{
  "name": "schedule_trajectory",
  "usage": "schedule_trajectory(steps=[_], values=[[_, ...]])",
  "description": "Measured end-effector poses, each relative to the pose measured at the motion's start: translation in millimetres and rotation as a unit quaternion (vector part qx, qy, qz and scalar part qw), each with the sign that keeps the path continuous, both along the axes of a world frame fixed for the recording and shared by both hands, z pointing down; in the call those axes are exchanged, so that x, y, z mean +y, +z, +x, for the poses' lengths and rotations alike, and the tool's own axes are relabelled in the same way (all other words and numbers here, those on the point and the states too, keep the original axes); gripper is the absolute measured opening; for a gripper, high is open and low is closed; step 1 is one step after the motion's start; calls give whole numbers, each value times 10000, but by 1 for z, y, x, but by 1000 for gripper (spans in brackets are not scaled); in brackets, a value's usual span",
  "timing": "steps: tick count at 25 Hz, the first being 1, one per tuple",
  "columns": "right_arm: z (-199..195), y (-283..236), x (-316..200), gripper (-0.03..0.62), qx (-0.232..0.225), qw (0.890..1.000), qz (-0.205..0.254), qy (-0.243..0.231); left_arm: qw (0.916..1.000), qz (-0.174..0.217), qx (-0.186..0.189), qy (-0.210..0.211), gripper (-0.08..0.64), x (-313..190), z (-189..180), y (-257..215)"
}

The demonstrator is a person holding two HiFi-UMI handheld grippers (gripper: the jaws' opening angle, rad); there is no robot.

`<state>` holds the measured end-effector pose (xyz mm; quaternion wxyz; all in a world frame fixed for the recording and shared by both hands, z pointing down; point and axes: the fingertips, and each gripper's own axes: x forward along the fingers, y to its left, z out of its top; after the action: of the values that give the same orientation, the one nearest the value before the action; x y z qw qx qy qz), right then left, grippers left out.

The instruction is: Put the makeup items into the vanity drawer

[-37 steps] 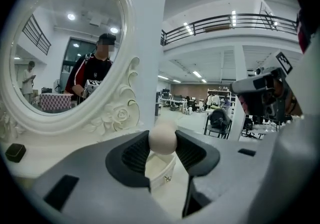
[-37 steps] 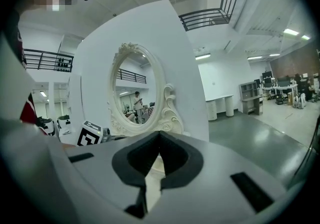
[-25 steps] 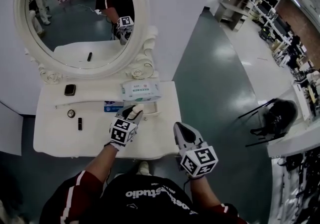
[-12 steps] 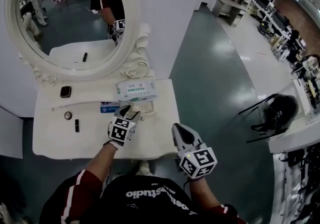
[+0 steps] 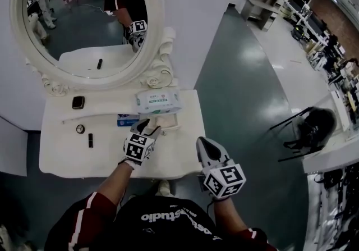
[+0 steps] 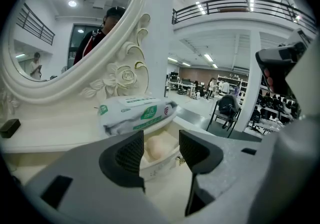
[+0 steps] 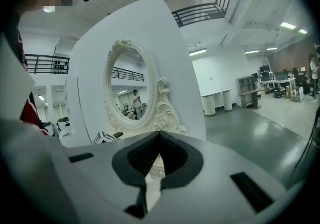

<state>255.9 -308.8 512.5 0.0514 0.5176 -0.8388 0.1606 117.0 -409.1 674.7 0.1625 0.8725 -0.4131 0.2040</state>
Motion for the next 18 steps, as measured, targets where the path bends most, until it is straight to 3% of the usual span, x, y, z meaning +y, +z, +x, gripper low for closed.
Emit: schedule_trajectory(steps=[8, 18], values=[[-14, -1, -7, 3, 198, 9998, 28, 19, 9996, 88, 205, -145, 210, 9, -27, -14], [-62, -10, -4, 3, 236, 9995, 64, -213, 9971, 289, 273, -645, 210, 20, -105, -34]])
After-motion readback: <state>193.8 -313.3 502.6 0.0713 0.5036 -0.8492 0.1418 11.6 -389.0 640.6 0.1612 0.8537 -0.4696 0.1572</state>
